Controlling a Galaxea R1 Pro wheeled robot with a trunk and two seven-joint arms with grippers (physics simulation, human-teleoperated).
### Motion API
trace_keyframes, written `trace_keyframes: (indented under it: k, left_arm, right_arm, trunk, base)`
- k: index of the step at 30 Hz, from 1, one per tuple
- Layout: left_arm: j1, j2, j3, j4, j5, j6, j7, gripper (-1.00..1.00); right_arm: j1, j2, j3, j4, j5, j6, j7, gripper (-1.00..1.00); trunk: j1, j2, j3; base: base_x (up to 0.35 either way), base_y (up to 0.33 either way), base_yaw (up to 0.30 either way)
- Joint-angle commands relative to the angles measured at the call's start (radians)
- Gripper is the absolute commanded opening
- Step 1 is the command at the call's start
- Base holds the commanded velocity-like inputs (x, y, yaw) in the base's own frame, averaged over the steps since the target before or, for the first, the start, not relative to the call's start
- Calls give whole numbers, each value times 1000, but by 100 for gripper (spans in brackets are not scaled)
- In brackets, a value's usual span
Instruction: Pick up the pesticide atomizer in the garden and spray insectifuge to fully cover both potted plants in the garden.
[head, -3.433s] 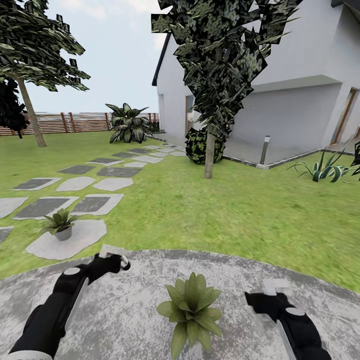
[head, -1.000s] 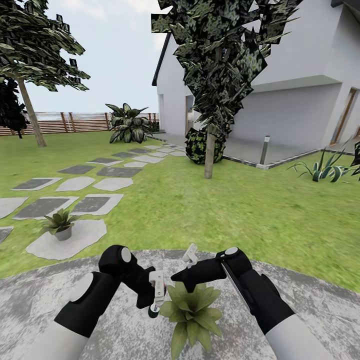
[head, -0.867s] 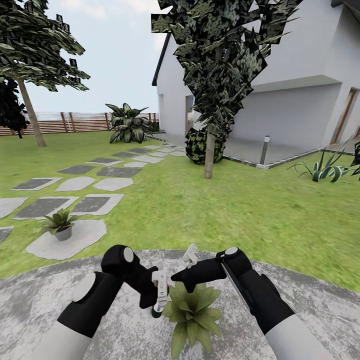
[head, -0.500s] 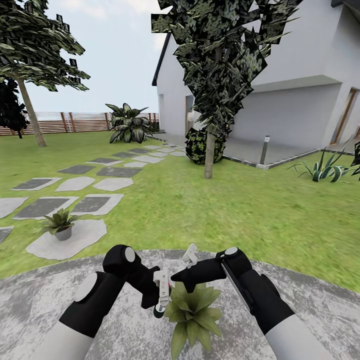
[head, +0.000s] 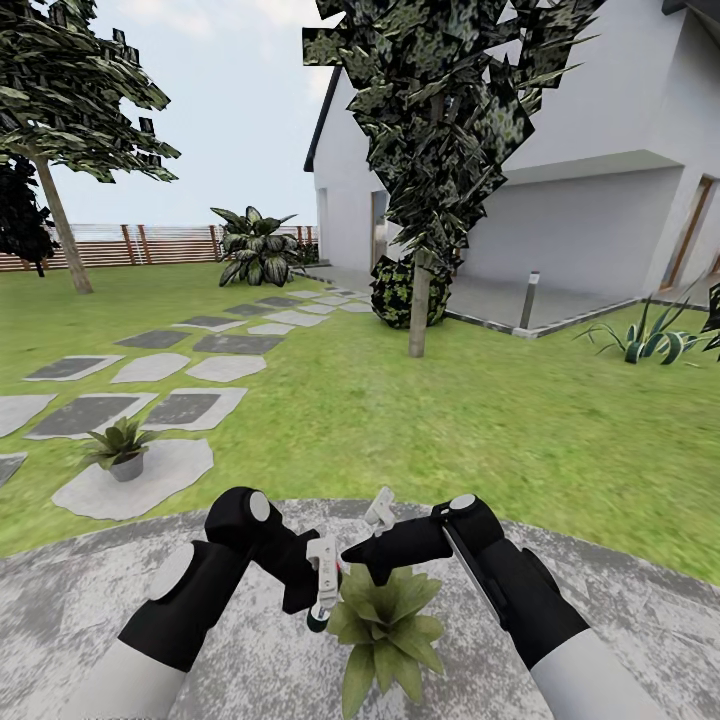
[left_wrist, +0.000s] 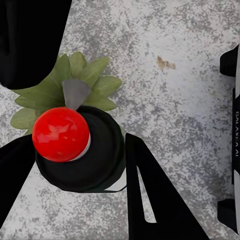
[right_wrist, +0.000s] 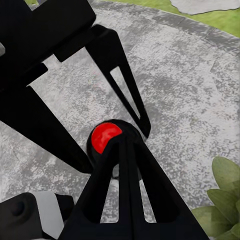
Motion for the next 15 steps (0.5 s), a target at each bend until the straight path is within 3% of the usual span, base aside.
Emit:
trace_keyframes:
  k: [1, 15]
  left_arm:
    - [-1, 0, 0, -1, -7, 11, -7, -100]
    - [-2, 4, 0, 0, -8, 11, -8, -100]
  right_arm:
    - [-1, -1, 1, -1, 8, 3, 6, -100]
    - [-1, -1, 2, -1, 8, 3, 7, -100]
  trunk:
    - [0, -1, -1]
    - [0, -1, -1]
  base:
    - [0, 0, 0]
    - [0, 0, 0]
